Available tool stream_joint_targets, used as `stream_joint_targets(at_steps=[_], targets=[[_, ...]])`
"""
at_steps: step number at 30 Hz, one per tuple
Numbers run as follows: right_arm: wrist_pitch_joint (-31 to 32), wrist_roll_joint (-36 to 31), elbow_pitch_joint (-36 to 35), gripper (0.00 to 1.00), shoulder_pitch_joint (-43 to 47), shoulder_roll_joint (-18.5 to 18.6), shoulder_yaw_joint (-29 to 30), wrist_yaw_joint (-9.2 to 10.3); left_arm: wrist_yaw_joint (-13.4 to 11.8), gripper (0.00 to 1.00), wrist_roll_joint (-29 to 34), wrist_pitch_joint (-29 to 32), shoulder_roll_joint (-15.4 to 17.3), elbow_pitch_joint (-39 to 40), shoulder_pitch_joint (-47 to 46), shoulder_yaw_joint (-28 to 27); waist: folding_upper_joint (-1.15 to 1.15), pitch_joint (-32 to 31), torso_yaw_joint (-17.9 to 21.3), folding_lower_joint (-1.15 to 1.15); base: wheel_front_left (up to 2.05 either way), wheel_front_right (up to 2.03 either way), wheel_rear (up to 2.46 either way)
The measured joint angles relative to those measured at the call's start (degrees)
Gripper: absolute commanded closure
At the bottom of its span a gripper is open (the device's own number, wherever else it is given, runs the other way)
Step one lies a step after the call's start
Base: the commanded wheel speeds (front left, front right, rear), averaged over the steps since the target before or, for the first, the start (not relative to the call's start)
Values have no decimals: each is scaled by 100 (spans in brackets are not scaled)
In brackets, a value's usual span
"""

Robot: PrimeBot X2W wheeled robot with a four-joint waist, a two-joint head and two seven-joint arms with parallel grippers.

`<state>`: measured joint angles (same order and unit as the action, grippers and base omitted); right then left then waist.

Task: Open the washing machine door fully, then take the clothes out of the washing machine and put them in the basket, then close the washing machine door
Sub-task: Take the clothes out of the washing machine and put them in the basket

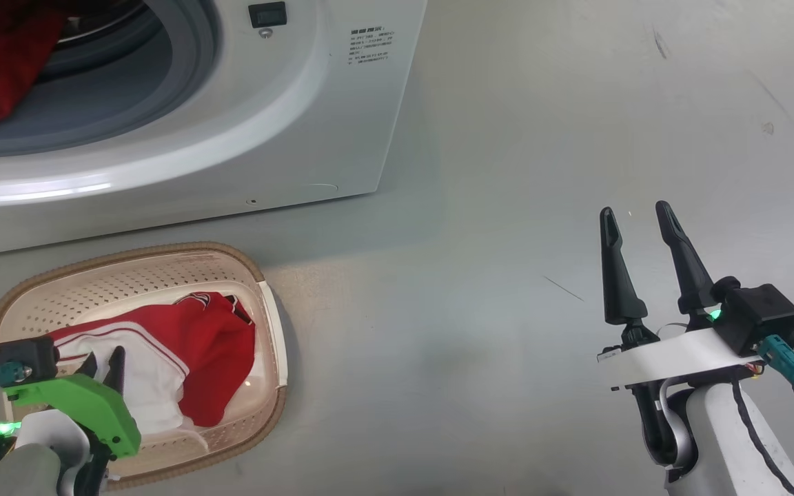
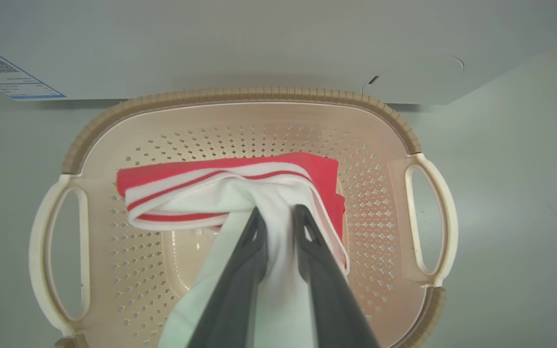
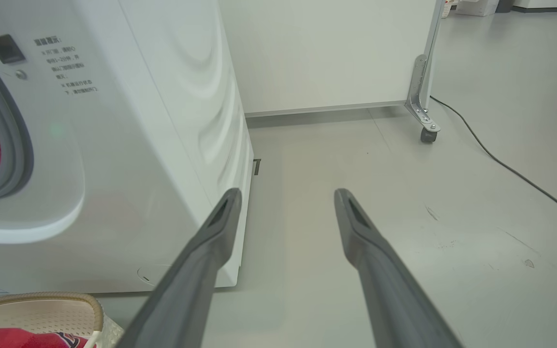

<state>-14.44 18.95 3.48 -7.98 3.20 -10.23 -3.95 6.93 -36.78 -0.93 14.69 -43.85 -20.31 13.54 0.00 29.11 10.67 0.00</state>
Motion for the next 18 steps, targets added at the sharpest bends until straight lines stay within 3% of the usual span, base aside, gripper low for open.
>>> stream_joint_targets(at_steps=[7,18], targets=[[0,-46,36,0,-41,-7,32,7,-7,0,-45,-1,-170,-379,-167,80,0,-55,-64,0,0,0,0],[0,-51,125,0,-45,-12,136,7,1,0,249,-655,-215,-353,-598,368,0,-337,-265,0,0,0,0]])
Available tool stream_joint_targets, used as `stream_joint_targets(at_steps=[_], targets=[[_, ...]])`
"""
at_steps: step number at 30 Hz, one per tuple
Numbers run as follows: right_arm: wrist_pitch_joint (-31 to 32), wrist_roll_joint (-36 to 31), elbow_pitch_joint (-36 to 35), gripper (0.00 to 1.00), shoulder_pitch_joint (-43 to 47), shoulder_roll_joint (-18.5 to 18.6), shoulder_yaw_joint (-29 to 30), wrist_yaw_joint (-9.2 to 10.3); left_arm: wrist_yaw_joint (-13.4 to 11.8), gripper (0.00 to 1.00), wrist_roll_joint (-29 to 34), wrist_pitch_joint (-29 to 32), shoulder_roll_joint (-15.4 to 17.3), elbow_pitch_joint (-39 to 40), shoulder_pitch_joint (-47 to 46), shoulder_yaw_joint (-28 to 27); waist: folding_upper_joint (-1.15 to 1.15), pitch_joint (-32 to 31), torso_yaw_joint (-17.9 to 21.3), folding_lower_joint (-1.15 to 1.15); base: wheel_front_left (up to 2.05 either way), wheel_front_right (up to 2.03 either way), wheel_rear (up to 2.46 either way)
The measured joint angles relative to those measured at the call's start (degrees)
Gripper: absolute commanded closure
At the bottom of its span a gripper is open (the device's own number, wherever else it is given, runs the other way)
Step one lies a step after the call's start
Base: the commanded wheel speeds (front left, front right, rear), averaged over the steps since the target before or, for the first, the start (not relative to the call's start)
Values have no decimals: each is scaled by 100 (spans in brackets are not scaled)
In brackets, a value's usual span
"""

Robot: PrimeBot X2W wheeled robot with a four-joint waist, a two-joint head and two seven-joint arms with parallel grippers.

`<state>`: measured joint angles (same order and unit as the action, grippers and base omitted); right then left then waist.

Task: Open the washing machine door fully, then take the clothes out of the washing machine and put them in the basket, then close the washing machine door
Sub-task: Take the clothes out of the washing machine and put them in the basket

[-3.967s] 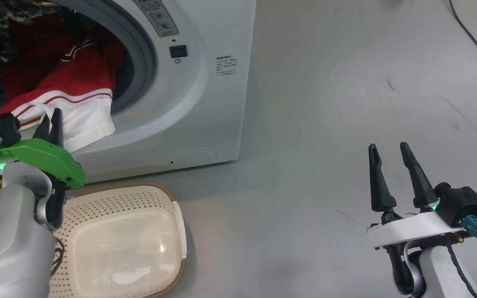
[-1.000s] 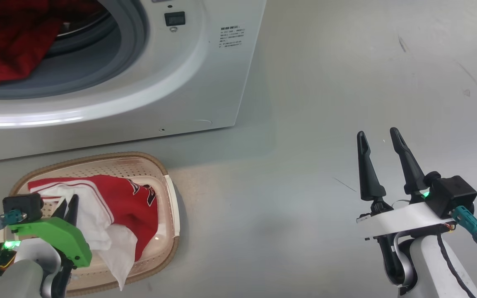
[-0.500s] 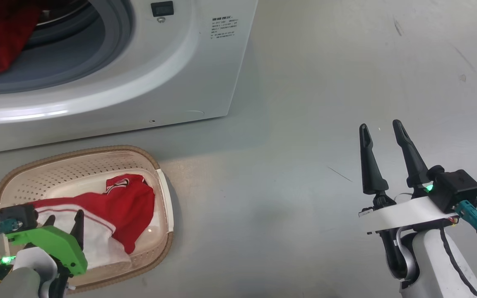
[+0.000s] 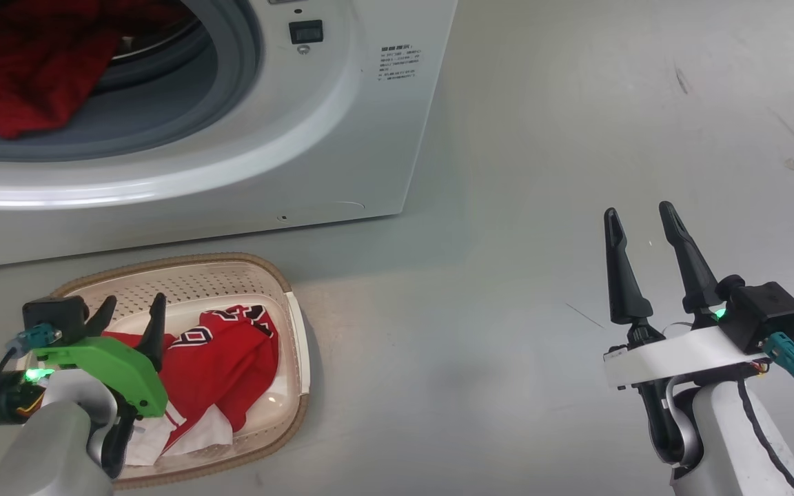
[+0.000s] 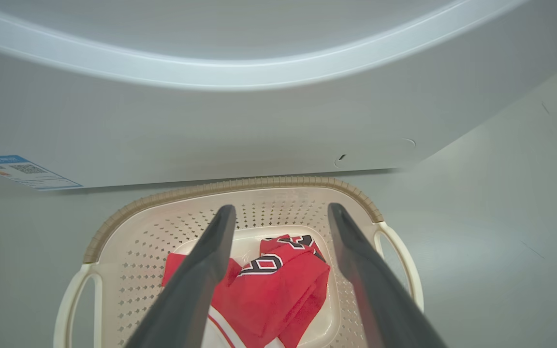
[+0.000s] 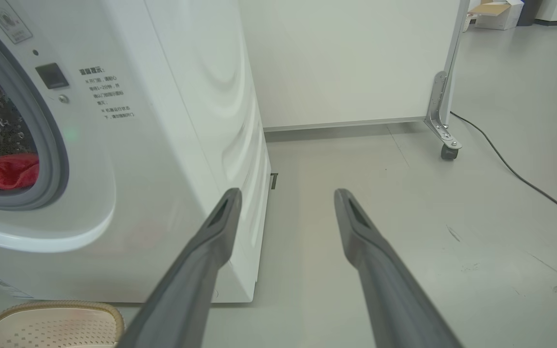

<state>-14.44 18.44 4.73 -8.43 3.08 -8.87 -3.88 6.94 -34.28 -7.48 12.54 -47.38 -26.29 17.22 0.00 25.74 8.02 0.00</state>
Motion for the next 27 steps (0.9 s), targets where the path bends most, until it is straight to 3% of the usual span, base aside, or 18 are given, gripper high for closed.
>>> stream_joint_targets(at_steps=[9,27], targets=[[0,0,167,0,4,2,140,-9,18,0,145,-506,-91,138,-90,276,0,-430,-267,0,0,0,0],[0,10,392,0,468,47,278,-103,19,0,289,-680,-101,792,335,414,0,-1510,-939,0,0,0,0]])
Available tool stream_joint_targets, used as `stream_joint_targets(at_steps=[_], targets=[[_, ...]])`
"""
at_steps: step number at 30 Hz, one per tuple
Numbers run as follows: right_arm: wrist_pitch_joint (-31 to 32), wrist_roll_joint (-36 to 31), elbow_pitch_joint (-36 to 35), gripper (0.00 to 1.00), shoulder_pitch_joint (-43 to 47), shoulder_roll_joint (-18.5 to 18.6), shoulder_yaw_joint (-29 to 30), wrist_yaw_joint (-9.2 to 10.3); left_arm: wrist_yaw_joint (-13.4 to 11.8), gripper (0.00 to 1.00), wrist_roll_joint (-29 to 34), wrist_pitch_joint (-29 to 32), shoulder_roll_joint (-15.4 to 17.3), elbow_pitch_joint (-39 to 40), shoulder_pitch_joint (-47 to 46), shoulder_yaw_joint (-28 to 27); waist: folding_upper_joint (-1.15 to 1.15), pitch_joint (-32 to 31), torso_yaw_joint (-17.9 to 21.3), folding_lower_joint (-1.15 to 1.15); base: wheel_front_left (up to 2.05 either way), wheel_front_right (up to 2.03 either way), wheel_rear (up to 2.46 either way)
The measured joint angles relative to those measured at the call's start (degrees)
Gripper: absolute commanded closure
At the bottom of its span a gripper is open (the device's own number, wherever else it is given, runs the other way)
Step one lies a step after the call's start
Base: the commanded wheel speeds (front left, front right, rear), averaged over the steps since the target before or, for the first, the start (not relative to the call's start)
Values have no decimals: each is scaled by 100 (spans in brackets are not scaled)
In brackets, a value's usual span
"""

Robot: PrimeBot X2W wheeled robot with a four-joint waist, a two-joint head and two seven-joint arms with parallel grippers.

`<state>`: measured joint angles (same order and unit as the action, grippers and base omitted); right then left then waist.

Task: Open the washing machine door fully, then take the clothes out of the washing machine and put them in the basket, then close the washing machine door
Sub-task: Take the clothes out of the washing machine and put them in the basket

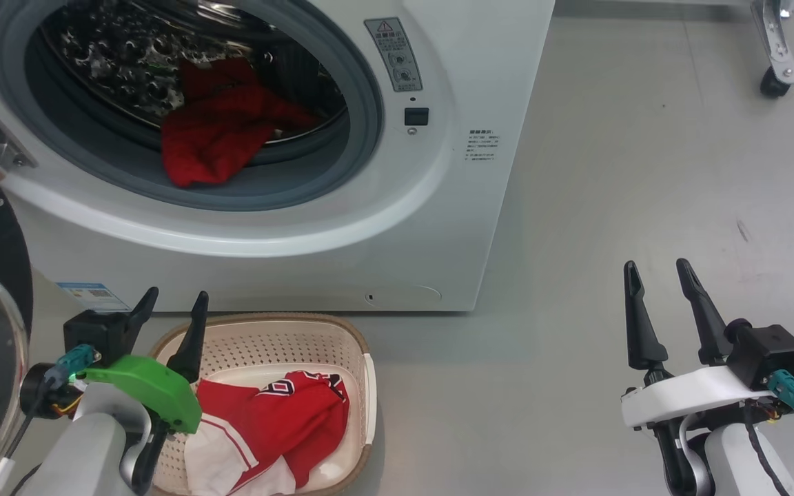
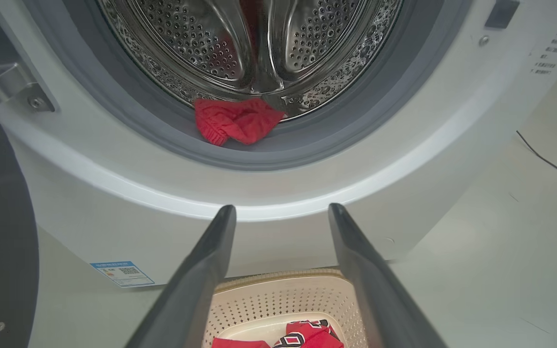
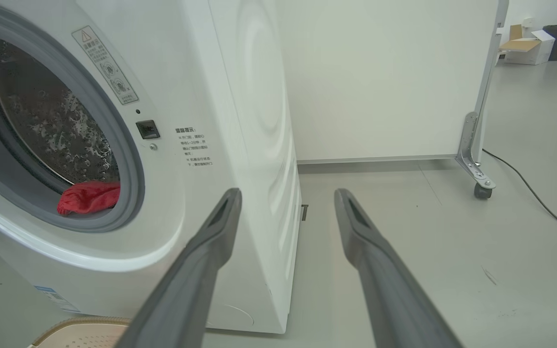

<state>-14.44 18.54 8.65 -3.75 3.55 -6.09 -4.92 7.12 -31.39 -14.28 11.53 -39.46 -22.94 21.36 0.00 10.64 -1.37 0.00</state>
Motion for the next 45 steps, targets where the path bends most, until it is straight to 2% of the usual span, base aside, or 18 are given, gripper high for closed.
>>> stream_joint_targets(at_steps=[10,21,45], targets=[[0,8,21,0,218,-4,-29,-49,-86,0,81,0,24,767,464,-452,0,-474,-226,0,0,0,0],[0,15,-54,0,333,-9,-9,-51,-241,0,81,0,-90,1401,872,-806,0,-539,-244,0,0,0,0],[0,53,-91,0,341,-21,-23,-57,-280,0,350,-1,-194,2043,1393,-923,0,-515,-206,0,0,0,0]])
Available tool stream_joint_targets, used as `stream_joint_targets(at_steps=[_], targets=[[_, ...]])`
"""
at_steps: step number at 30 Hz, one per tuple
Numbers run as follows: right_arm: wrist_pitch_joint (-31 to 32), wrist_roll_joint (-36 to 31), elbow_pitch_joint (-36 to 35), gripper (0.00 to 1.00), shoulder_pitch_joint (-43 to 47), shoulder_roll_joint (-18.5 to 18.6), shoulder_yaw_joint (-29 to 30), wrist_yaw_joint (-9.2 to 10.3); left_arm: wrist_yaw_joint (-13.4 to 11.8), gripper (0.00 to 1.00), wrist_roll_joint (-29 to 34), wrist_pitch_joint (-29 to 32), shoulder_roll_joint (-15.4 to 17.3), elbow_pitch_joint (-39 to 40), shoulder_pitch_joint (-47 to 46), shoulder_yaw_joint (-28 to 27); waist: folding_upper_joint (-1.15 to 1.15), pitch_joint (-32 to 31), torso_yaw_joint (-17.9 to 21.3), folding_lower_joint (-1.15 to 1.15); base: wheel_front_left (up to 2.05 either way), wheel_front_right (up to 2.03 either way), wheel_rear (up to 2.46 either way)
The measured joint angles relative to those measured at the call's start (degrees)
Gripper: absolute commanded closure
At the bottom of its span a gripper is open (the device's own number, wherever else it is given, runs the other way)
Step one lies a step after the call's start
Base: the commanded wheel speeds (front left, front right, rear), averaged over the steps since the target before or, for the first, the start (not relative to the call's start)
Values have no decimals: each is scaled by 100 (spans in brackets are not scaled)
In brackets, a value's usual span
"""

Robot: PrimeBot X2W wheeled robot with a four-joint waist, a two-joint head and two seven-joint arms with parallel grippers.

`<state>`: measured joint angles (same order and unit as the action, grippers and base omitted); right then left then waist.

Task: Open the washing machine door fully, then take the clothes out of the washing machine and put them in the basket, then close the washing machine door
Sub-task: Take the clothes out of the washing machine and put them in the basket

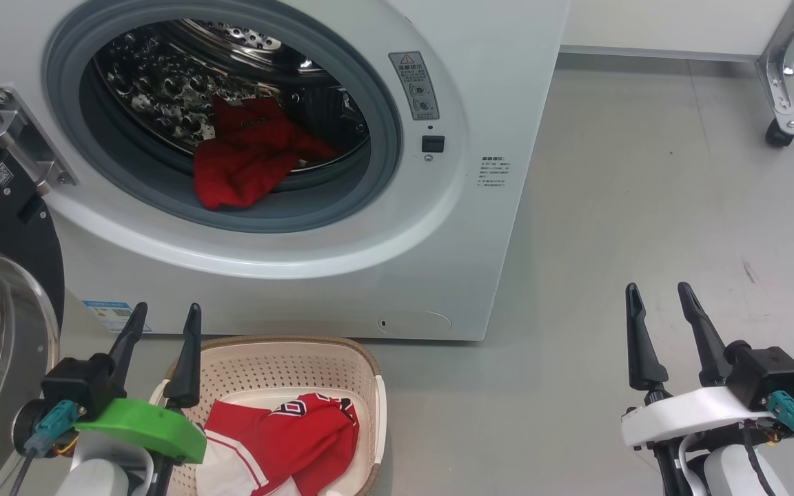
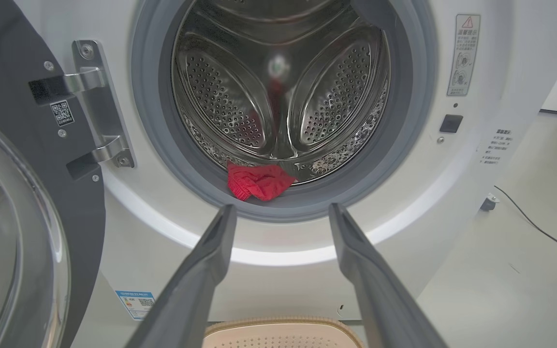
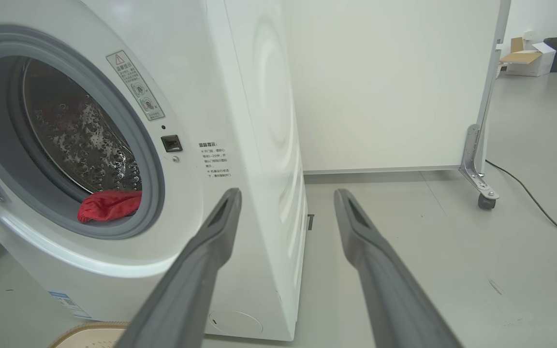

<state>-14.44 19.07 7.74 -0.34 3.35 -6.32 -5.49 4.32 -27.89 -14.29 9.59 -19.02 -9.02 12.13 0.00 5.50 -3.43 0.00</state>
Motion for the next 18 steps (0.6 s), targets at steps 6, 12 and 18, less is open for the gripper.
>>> stream_joint_targets(at_steps=[6,12,18], targets=[[0,0,-1,0,1,-4,-1,0,0,0,86,0,-19,85,63,-7,0,14,16,0,0,0,0],[0,0,-3,0,1,-7,0,0,0,0,102,-1,-24,140,90,-31,0,26,28,0,0,0,0],[0,0,-11,0,1,-8,0,0,0,0,143,-1,-43,191,147,-44,0,48,34,0,0,0,0]])
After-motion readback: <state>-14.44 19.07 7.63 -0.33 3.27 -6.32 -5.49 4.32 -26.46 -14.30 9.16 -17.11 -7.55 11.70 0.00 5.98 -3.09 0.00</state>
